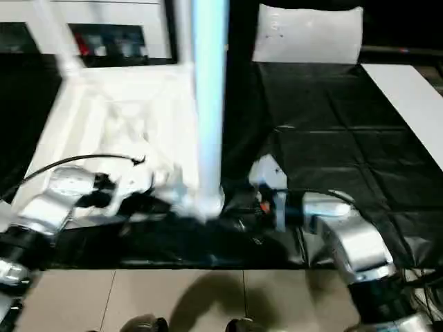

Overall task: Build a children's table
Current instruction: Rotate leg to tighten

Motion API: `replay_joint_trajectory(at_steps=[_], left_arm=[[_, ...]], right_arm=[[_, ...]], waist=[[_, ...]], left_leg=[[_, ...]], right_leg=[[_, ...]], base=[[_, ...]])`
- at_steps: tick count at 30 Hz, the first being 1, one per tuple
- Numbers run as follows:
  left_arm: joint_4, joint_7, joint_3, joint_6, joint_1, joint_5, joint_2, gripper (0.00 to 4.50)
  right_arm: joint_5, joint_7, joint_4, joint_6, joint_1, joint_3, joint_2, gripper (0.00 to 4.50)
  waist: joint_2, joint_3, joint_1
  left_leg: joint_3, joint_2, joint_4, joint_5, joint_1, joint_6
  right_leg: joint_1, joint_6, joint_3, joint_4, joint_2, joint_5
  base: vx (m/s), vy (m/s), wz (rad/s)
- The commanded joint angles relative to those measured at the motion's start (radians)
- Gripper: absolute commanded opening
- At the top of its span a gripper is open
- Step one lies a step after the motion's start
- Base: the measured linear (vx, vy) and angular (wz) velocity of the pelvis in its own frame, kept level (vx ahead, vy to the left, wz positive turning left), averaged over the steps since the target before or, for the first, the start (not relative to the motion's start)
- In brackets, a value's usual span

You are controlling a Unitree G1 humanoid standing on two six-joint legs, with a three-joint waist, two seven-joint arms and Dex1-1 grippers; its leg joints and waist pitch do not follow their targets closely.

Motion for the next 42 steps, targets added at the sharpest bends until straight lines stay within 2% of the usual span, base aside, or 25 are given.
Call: replay_joint_trajectory(at_steps=[1,2,4,6,10,13,15,16,19,21,25,27,29,31,33,35,36,37,38,39,42], left_arm=[[-0.058,-0.091,-0.062,-0.030,0.004,-0.010,-0.017,0.00],[-0.063,-0.098,-0.063,-0.029,0.004,-0.011,-0.016,0.00],[-0.070,-0.110,-0.064,-0.030,0.004,-0.009,-0.016,0.00],[-0.069,-0.117,-0.067,-0.036,0.001,-0.008,-0.016,0.00],[-0.065,-0.123,-0.071,-0.043,-0.004,-0.009,-0.015,0.00],[-0.060,-0.127,-0.070,-0.048,-0.007,-0.004,-0.013,0.00],[-0.057,-0.128,-0.069,-0.049,-0.008,-0.004,-0.012,0.00],[-0.055,-0.128,-0.068,-0.050,-0.008,-0.003,-0.011,0.00],[-0.050,-0.129,-0.067,-0.052,-0.009,-0.001,-0.011,0.00],[-0.040,-0.118,-0.064,-0.053,-0.008,0.002,-0.012,0.00],[-0.039,-0.071,-0.045,-0.018,-0.004,-0.007,-0.030,0.00],[-0.044,-0.028,-0.027,0.017,-0.002,-0.014,-0.048,0.00],[-0.055,0.024,-0.009,0.053,-0.002,-0.018,-0.069,0.00],[-0.067,0.119,0.012,0.108,-0.008,-0.010,-0.109,0.00],[-0.061,0.193,0.021,0.147,-0.016,0.008,-0.138,0.00],[-0.046,0.295,0.038,0.189,-0.030,0.024,-0.186,0.00],[-0.044,0.320,0.043,0.201,-0.033,0.024,-0.201,0.00],[-0.043,0.362,0.049,0.228,-0.038,0.029,-0.224,0.00],[-0.039,0.412,0.052,0.247,-0.045,0.045,-0.248,0.00],[-0.039,0.412,0.052,0.247,-0.045,0.045,-0.248,0.00],[-0.027,0.569,0.082,0.308,-0.068,0.068,-0.325,0.00]], right_arm=[[0.001,0.043,0.017,-0.014,-0.018,0.032,-0.006,3.92],[-0.002,0.050,0.023,-0.017,-0.022,0.037,-0.005,3.92],[-0.005,0.061,0.035,-0.024,-0.031,0.044,0.000,3.65],[0.001,0.077,0.045,-0.022,-0.043,0.054,0.003,3.47],[0.004,0.095,0.055,-0.018,-0.056,0.065,0.010,3.19],[0.003,0.118,0.067,-0.021,-0.066,0.078,0.006,2.97],[0.009,0.124,0.069,-0.016,-0.068,0.081,0.004,2.83],[0.009,0.126,0.070,-0.015,-0.069,0.081,0.004,2.62],[0.010,0.131,0.072,-0.014,-0.070,0.082,0.004,2.54],[0.013,0.145,0.069,-0.004,-0.067,0.089,-0.002,2.26],[0.023,0.140,0.062,0.013,-0.057,0.088,0.004,2.09],[0.042,0.107,0.043,0.039,-0.043,0.071,0.024,2.07],[0.051,0.031,0.022,0.068,-0.028,0.046,0.061,2.07],[0.006,-0.139,0.020,0.085,-0.014,0.022,0.137,2.06],[-0.027,-0.247,0.029,0.109,-0.012,0.013,0.191,2.06],[-0.050,-0.376,0.047,0.140,-0.017,-0.007,0.270,2.04],[-0.051,-0.403,0.049,0.152,-0.020,-0.012,0.291,2.04],[-0.058,-0.456,0.054,0.167,-0.026,-0.020,0.328,2.03],[-0.070,-0.528,0.066,0.186,-0.035,-0.036,0.377,2.03],[-0.070,-0.528,0.066,0.186,-0.035,-0.036,0.377,2.02],[-0.104,-0.691,0.107,0.211,-0.059,-0.067,0.482,2.02]], waist=[[-0.007,-0.073,-0.002],[-0.006,-0.073,0.000],[-0.008,-0.072,0.006],[-0.009,-0.074,0.010],[-0.013,-0.070,0.007],[-0.011,-0.070,0.006],[-0.011,-0.072,0.007],[-0.012,-0.073,0.007],[-0.012,-0.073,0.007],[-0.011,-0.072,0.007],[-0.011,-0.070,0.007],[-0.011,-0.069,0.008],[-0.009,-0.065,0.008],[-0.012,-0.061,0.003],[-0.011,-0.054,-0.010],[-0.014,-0.048,-0.030],[-0.012,-0.050,-0.033],[-0.015,-0.051,-0.043],[-0.010,-0.049,-0.050],[-0.012,-0.050,-0.052],[-0.012,-0.051,-0.060]], left_leg=[[-0.009,0.066,-0.057,-0.034,0.006,0.097],[-0.009,0.067,-0.058,-0.031,0.007,0.097],[-0.007,0.068,-0.056,-0.035,0.009,0.097],[-0.006,0.067,-0.056,-0.030,0.007,0.096],[-0.004,0.065,-0.058,-0.056,0.006,0.091],[-0.004,0.065,-0.059,-0.058,0.006,0.086],[-0.004,0.066,-0.058,-0.051,0.006,0.086],[-0.004,0.066,-0.058,-0.042,0.005,0.089],[-0.003,0.064,-0.056,-0.042,0.004,0.094],[-0.003,0.065,-0.056,-0.041,0.004,0.094],[-0.003,0.066,-0.057,-0.046,0.005,0.092],[-0.003,0.066,-0.058,-0.054,0.006,0.089],[-0.003,0.067,-0.059,-0.072,0.008,0.081],[-0.005,0.065,-0.064,-0.099,0.008,0.063],[-0.007,0.058,-0.069,-0.143,0.009,0.031],[-0.013,0.053,-0.074,-0.171,0.001,0.010],[-0.013,0.053,-0.074,-0.177,0.004,0.007],[-0.014,0.050,-0.072,-0.172,0.002,0.011],[-0.012,0.050,-0.072,-0.177,0.005,0.016],[-0.012,0.049,-0.070,-0.174,0.006,0.017],[-0.010,0.050,-0.070,-0.153,0.007,0.023]], right_leg=[[0.061,-0.200,0.066,-0.060,-0.118,-0.072],[0.060,-0.201,0.065,-0.059,-0.117,-0.066],[0.057,-0.203,0.065,-0.060,-0.118,-0.069],[0.060,-0.202,0.065,-0.058,-0.119,-0.064],[0.059,-0.185,0.061,-0.063,-0.121,-0.116],[0.058,-0.182,0.061,-0.064,-0.121,-0.128],[0.059,-0.184,0.062,-0.061,-0.121,-0.102],[0.059,-0.188,0.062,-0.059,-0.121,-0.081],[0.060,-0.192,0.061,-0.059,-0.121,-0.069],[0.060,-0.191,0.060,-0.059,-0.120,-0.073],[0.059,-0.193,0.061,-0.060,-0.120,-0.082],[0.058,-0.193,0.061,-0.063,-0.121,-0.098],[0.055,-0.191,0.062,-0.068,-0.123,-0.130],[0.053,-0.178,0.061,-0.074,-0.122,-0.195],[0.051,-0.140,0.059,-0.091,-0.121,-0.329],[0.054,-0.102,0.054,-0.100,-0.121,-0.436],[0.053,-0.094,0.055,-0.104,-0.123,-0.451],[0.054,-0.089,0.057,-0.105,-0.123,-0.447],[0.045,-0.091,0.058,-0.109,-0.120,-0.446],[0.047,-0.092,0.058,-0.108,-0.120,-0.439],[0.044,-0.109,0.061,-0.103,-0.118,-0.393]], base=[[0.000,0.000,0.00],[0.000,0.000,0.00],[0.000,0.000,0.00],[0.000,0.000,0.00],[0.000,0.000,0.00],[0.000,0.000,0.00],[0.000,0.000,0.00],[0.000,0.000,0.00],[0.000,0.000,0.00],[0.000,0.000,0.00],[0.000,0.000,0.00],[0.000,0.000,0.00],[0.000,0.000,0.00],[0.000,0.000,0.00],[0.000,0.000,0.00],[0.000,0.000,0.00],[0.000,0.000,0.00],[0.000,0.000,0.00],[0.000,0.000,0.00],[0.000,0.000,0.00],[0.000,0.000,0.00]])
